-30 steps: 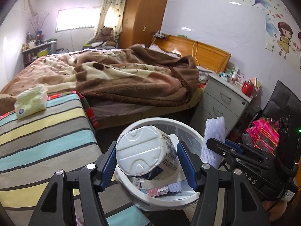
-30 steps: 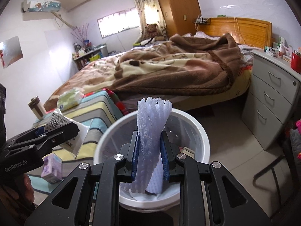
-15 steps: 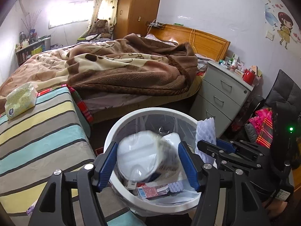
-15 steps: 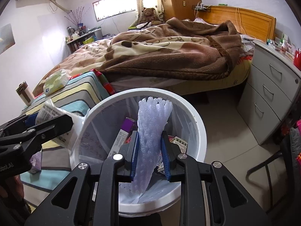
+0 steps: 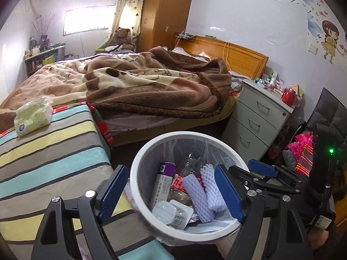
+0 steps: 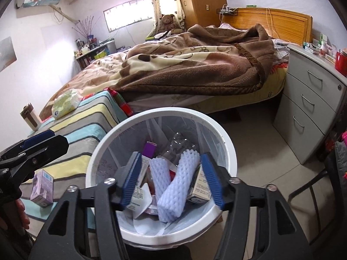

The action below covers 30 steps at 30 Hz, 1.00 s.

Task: Collect trash
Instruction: 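Move both tools back over the bed toward the purple juice box and paper cup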

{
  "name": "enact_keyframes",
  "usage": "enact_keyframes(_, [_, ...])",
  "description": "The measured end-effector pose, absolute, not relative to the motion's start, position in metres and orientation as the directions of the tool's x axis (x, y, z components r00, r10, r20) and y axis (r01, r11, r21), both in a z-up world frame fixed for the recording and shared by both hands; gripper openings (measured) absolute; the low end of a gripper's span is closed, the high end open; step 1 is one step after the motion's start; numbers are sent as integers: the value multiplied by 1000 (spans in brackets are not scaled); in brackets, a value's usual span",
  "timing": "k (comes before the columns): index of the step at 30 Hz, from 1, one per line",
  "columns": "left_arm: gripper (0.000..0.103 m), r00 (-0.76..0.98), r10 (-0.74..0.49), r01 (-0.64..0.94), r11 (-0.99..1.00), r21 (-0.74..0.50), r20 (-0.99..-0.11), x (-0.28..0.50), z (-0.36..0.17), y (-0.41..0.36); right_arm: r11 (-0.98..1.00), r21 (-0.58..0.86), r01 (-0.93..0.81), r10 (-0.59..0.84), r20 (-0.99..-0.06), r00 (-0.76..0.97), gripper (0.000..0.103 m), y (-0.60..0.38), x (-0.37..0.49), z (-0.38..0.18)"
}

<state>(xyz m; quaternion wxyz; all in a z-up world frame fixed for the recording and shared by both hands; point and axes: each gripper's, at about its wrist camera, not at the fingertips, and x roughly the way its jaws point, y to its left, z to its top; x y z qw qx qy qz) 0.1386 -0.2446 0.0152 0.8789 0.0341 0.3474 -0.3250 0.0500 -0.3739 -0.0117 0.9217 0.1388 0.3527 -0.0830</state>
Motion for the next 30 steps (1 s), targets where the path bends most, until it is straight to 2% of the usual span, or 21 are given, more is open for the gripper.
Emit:
enact_keyframes(16, [82, 647, -478, 495, 856, -150, -594, 125, 34, -177, 961, 226, 160, 13, -615, 789, 61, -332, 46, 5])
enact_keyframes(30, [82, 723, -380, 345, 922, -176, -577, 117, 34, -85, 964, 266, -6, 170, -598, 784, 64, -277, 50, 2])
